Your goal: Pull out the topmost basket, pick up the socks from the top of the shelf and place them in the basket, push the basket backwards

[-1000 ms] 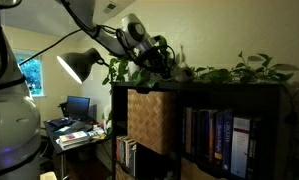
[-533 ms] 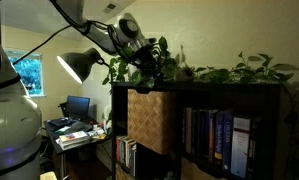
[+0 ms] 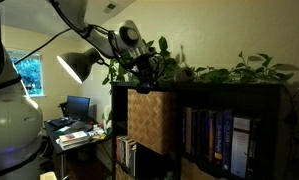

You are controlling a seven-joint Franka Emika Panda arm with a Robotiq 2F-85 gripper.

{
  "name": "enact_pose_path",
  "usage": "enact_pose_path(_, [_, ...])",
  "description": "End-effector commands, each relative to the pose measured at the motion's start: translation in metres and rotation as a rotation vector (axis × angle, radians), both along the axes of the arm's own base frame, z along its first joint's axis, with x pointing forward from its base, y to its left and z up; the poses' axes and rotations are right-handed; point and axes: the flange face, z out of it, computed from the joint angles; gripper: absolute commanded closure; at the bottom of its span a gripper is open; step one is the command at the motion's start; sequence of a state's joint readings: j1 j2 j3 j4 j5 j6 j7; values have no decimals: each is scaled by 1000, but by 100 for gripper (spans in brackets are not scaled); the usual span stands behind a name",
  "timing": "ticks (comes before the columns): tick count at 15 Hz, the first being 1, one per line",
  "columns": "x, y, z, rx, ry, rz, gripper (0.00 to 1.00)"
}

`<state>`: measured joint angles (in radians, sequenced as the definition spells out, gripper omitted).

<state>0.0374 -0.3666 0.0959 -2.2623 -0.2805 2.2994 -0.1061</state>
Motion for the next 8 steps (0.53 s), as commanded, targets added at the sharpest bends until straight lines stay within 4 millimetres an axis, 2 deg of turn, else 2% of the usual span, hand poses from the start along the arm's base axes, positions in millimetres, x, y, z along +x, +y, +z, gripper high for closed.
enact_pose_path(1, [3, 0, -6, 20, -21, 42, 55])
enact_pose_path(4, [3, 1, 1, 18, -50, 42, 35])
enact_pose_path(8, [-1, -2, 19, 12, -100, 24, 10])
